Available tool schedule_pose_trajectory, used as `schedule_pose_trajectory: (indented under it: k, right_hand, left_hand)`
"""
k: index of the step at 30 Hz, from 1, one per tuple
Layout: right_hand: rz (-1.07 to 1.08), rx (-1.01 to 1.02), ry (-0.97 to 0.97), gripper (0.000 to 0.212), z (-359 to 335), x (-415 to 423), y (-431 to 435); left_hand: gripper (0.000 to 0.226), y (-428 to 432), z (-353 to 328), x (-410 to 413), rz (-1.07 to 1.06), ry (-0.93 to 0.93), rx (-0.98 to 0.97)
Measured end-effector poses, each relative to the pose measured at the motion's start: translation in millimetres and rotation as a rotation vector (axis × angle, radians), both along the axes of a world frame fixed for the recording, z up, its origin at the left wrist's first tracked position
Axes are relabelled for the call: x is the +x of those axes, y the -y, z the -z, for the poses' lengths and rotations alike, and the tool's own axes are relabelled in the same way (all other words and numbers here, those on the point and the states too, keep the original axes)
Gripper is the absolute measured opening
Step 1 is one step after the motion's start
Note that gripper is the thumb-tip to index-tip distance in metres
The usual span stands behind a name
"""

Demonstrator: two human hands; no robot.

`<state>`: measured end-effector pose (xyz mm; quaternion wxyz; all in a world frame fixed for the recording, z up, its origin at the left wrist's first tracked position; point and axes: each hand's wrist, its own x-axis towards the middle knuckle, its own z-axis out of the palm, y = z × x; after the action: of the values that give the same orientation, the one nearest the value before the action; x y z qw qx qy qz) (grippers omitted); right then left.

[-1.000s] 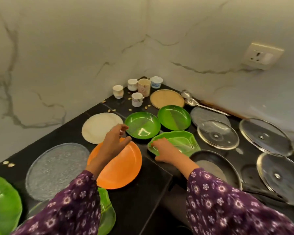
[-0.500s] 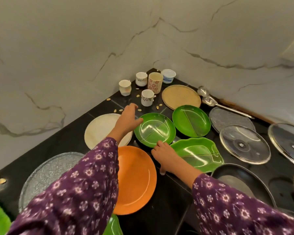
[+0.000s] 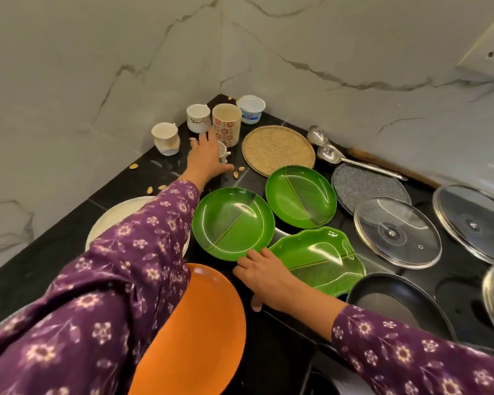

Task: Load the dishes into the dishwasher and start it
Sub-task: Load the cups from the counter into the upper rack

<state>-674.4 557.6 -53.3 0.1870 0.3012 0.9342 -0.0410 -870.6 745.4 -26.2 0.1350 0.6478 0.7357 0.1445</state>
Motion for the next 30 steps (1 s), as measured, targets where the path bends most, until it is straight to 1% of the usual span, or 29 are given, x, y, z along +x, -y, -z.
schedule_pose_trajectory:
  k: [2, 5, 6, 8, 11, 14, 17, 18, 20, 22, 23, 25, 27, 29, 30]
  right_hand:
    - [0.035, 0.011, -0.005, 0.08, 3, -1, 1]
    - [0.067, 0.043, -0.019, 0.078, 3, -2, 3]
    - [0.077, 0.05, -0.017, 0.077, 3, -3, 5]
    - [0.109, 0.076, -0.026, 0.074, 3, -3, 9]
    - [0.164, 0.11, -0.052, 0.062, 1, -8, 15]
    - [0.197, 0.13, -0.081, 0.05, -4, -8, 21]
    - [0.215, 0.175, -0.131, 0.034, -4, -6, 32]
    - [0.231, 0.197, -0.15, 0.034, -4, -4, 37]
    - [0.308, 0.166, -0.206, 0.043, -3, 3, 46]
    - [0.443, 0.031, -0.321, 0.054, -1, 20, 59]
    - [0.535, -0.052, -0.433, 0.055, -1, 34, 67]
    - [0.769, -0.213, -0.749, 0.053, -5, 66, 84]
    - [1.016, -0.306, -1.015, 0.043, -16, 110, 102]
    - [1.216, -0.318, -1.141, 0.028, -28, 160, 116]
    - [1.31, -0.359, -1.217, 0.022, -34, 184, 120]
  left_hand:
    - [0.107, -10, 7, 0, -0.006, -0.07, -0.01]
    - [0.084, -18, 15, -4, -0.054, -0.105, 0.005]
    - [0.08, -19, 16, -5, -0.073, -0.096, 0.008]
    - [0.079, -17, 15, -6, -0.121, -0.031, 0.042]
    - [0.076, -6, 1, -3, -0.154, 0.105, 0.14]
    - [0.073, 15, -25, 7, -0.078, 0.148, 0.256]
    - [0.07, 45, -54, 27, 0.009, 0.187, 0.321]
    - [0.069, 57, -63, 38, 0.042, 0.203, 0.328]
    - [0.067, 80, -80, 61, 0.101, 0.25, 0.359]
    - [0.066, 102, -94, 89, 0.178, 0.294, 0.385]
    - [0.068, 113, -100, 104, 0.221, 0.31, 0.374]
    - [0.073, 132, -107, 136, 0.288, 0.34, 0.328]
    - [0.071, 153, -110, 174, 0.362, 0.379, 0.305]
    - [0.069, 177, -110, 218, 0.464, 0.397, 0.285]
    - [0.07, 188, -109, 238, 0.519, 0.4, 0.268]
